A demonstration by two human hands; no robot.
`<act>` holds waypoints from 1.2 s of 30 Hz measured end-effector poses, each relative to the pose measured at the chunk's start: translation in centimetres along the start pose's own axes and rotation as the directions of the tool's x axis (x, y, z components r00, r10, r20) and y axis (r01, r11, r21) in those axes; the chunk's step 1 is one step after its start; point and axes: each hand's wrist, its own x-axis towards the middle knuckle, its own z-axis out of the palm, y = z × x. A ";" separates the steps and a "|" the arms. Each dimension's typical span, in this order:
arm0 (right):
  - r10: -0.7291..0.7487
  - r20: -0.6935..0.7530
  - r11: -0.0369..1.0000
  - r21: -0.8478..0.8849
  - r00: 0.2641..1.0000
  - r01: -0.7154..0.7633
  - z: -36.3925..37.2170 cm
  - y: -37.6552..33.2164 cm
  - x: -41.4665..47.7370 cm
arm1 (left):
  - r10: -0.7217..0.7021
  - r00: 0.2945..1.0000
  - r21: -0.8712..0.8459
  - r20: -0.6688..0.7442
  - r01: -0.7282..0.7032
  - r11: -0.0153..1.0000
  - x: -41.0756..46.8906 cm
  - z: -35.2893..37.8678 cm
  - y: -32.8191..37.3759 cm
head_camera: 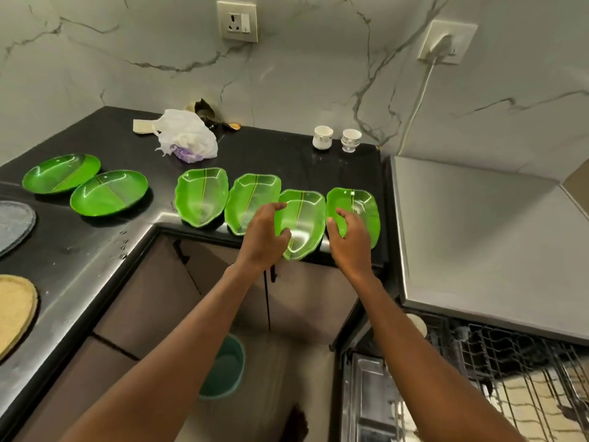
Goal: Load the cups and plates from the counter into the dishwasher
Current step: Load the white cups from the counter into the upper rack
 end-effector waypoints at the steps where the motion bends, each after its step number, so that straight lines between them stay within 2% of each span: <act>1: -0.001 -0.006 1.000 -0.002 1.000 0.001 0.3 0.4 2.1 | 0.003 1.000 0.012 -0.013 -0.002 1.000 2.0 0.6 -0.1; 5: -0.002 -0.007 1.000 0.014 1.000 0.002 0.8 0.8 6.6 | 0.036 0.998 0.018 -0.047 -0.035 0.999 6.4 1.6 -0.2; 15: 0.051 0.000 0.996 0.067 0.999 -0.051 2.8 3.3 16.7 | 0.079 0.997 0.005 0.001 -0.079 0.997 17.6 5.1 -0.8; 27: 0.201 -0.017 0.980 -0.001 0.979 -0.201 6.5 7.9 29.3 | -0.017 0.992 -0.071 0.125 0.026 0.997 31.7 13.2 -4.2; 36: 0.338 -0.078 0.941 -0.008 0.938 -0.339 10.4 12.4 37.2 | -0.160 0.970 -0.158 0.180 0.189 0.969 39.9 19.4 -7.6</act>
